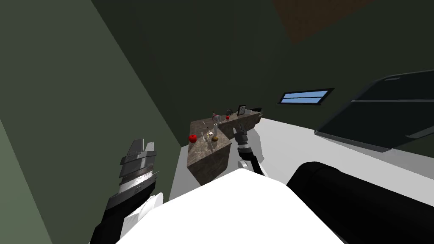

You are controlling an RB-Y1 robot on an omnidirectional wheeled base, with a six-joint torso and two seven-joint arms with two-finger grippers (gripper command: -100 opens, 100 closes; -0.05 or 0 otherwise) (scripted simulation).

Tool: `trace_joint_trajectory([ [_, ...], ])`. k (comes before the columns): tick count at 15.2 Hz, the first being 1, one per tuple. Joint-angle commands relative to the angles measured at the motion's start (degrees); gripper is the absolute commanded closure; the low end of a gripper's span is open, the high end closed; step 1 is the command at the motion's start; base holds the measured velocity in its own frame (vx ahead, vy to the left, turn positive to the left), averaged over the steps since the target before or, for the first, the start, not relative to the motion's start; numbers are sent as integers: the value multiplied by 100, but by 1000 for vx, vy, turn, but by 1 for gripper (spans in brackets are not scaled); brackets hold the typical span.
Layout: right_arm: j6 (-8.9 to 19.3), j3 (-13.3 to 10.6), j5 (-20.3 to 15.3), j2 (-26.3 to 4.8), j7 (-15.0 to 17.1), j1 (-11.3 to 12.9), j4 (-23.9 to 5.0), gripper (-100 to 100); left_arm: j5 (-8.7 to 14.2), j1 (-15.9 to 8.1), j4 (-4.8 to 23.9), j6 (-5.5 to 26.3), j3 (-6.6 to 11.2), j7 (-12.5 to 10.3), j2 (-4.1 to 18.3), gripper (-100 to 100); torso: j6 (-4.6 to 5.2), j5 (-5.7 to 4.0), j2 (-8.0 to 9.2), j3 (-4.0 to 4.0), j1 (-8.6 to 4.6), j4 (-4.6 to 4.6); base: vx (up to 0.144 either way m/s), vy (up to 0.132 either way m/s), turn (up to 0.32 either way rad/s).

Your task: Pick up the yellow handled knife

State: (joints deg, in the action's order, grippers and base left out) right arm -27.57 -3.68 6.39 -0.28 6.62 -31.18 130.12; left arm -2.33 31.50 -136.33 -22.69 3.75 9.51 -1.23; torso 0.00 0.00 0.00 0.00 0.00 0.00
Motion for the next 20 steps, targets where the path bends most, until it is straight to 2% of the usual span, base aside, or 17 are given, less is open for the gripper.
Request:
trace_joint_trajectory([
  [1, 51, -8, 68, -200, -33, 23, -29, -100, 0, 0, 0, 0, 0, 0, 0, 0, 0, 0, 0, 0, 0, 0, -2, 1, 56],
  [2, 103, -17, 137, -355, -67, 47, -59, -100, 0, 0, 0, 0, 0, 0, 0, 0, -1, 0, 0, 0, -1, 0, -6, 0, 128],
  [3, 103, -17, 137, -360, -67, 47, -59, -100, 0, -1, 0, 0, 0, 0, 0, 0, -2, 0, 1, 1, -2, 0, -6, -3, 97],
  [7, 355, -63, 472, -926, -230, 159, -203, -100, 0, -1, 0, 0, 0, 0, 0, 0, -2, -1, 2, 1, -5, 0, -7, -4, 153],
  [10, 469, -84, 623, -1204, -304, 209, -268, -100, 0, -1, 0, 0, 0, 0, 0, 0, -4, -1, 1, 1, -5, 0, -7, -4, 140],
  [13, 735, -137, 975, -1625, -475, 322, -421, -100, 0, -1, 0, 0, 0, 0, 0, 0, -3, -1, 2, 1, -4, 0, -9, -2, 209],
  [14, 735, -137, 975, -1722, -475, 322, -421, -100, 0, -1, 0, 0, -1, 0, 0, 0, -6, -1, 1, 1, -4, 0, -8, -5, 188],
  [15, 887, -169, 1175, -1884, -573, 385, -507, -100, 0, -1, 0, 0, 0, 0, 0, 0, -2, -1, 1, 1, -5, 0, -11, -3, 213],
  [16, 887, -169, 1175, -2000, -573, 385, -507, -100, 0, -1, 0, 0, 0, 0, 0, 0, -5, -1, 1, 1, -5, 0, -10, -5, 176],
  [17, 1049, -204, 1389, -2142, -676, 451, -600, -100, 0, -1, 0, 0, 0, 0, 0, 0, -3, -1, 1, 1, -5, 0, -11, -4, 228],
  [19, 1049, -204, 1389, -2289, -676, 451, -600, -100, 0, -1, 0, 0, 0, 0, 0, 0, -3, -1, 1, 1, -5, 0, -8, -5, 141],
  [20, 1222, -242, 1615, -2496, -786, 521, -698, -100, 0, 0, 0, 0, 0, 0, 0, 0, 0, -1, 1, 1, -5, 0, -8, 1, 212],
])
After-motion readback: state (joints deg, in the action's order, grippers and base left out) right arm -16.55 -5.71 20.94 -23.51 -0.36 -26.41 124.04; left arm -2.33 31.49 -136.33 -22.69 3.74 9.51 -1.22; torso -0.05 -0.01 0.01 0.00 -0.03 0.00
